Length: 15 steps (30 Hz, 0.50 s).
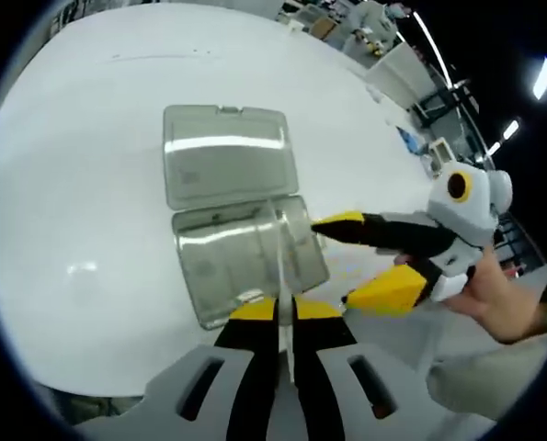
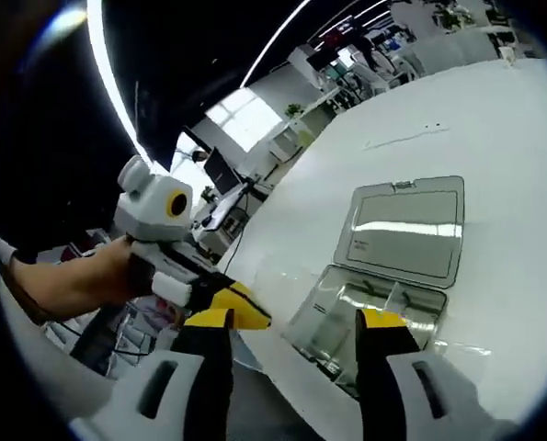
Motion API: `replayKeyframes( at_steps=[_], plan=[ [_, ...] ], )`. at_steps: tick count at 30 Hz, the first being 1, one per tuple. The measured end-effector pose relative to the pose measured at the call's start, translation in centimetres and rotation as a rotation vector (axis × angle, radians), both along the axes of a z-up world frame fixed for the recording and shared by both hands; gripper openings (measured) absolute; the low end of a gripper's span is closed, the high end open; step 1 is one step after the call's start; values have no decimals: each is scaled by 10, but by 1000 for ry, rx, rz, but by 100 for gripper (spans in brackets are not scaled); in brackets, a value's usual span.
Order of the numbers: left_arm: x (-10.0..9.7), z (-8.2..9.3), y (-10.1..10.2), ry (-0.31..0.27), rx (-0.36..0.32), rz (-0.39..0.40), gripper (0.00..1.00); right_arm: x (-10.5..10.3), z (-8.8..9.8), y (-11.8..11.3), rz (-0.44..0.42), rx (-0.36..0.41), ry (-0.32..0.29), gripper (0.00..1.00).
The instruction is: Insert the divider into the dual guide fixture by aligning both edges with the guide slots and pushing it downward to the bottom, including one-sided entry, uneven engagement, binding, and posture correction.
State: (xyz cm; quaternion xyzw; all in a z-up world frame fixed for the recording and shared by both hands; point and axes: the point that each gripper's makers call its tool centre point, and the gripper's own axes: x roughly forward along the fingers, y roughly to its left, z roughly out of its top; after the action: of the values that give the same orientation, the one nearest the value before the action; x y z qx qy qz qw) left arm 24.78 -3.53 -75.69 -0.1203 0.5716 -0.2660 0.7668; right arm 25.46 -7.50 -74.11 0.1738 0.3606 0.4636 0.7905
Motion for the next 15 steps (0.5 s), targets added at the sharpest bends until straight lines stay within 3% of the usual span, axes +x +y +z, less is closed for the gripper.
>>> replayKeyframes(
  at_steps=[4, 15],
  plan=[
    [4, -3, 5, 54, 31, 20, 1, -2, 4, -3, 60, -27, -110, 55],
    [15, -11, 6, 133, 63, 70, 1, -18, 8, -12, 185, -67, -287, 59]
  ],
)
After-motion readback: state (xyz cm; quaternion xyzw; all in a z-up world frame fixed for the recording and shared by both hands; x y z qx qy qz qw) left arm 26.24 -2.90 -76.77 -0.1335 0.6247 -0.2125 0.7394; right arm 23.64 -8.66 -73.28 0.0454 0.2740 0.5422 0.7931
